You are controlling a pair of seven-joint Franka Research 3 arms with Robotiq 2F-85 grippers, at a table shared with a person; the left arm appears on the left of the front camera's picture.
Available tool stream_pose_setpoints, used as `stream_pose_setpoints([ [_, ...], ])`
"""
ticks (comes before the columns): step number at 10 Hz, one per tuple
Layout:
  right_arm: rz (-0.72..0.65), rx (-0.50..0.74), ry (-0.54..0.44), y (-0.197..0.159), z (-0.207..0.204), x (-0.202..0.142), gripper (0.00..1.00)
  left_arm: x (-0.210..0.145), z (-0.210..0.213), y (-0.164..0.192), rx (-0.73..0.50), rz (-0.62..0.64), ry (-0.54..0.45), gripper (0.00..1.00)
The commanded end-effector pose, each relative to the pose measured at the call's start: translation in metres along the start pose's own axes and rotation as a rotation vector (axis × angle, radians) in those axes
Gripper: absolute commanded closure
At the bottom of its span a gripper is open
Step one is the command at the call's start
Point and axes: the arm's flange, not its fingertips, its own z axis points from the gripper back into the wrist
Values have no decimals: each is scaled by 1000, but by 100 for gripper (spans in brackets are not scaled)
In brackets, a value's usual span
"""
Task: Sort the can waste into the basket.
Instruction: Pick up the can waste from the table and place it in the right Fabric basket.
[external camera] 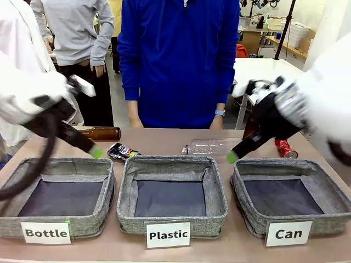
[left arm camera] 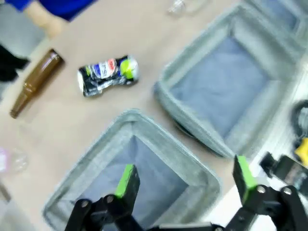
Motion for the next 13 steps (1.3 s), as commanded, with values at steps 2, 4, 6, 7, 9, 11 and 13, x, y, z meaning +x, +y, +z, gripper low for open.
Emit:
stream_pose_setpoints([
  [2, -379, 195, -87, -34, 103, -36, 0, -56, 94, 54, -212, 84, -157, 0],
  [4, -578, 393, -287, -83, 146, -85, 0, -104, 133, 101, -287, 307, -395, 0],
  [6, -727, 430, -453, -124, 174, -140, 0, -165, 136, 124, -317, 507, -607, 0],
  [7, -799, 427, -505, -146, 184, -163, 0, -192, 137, 130, -291, 591, -659, 0],
  [9, -927, 423, -566, -184, 188, -195, 0, -207, 127, 132, -324, 685, -740, 0],
  [11, -1053, 449, -577, -213, 175, -212, 0, -206, 136, 131, -286, 738, -764, 0],
  [13, -1037, 423, -553, -206, 190, -216, 0, -207, 164, 178, -312, 755, -757, 0],
])
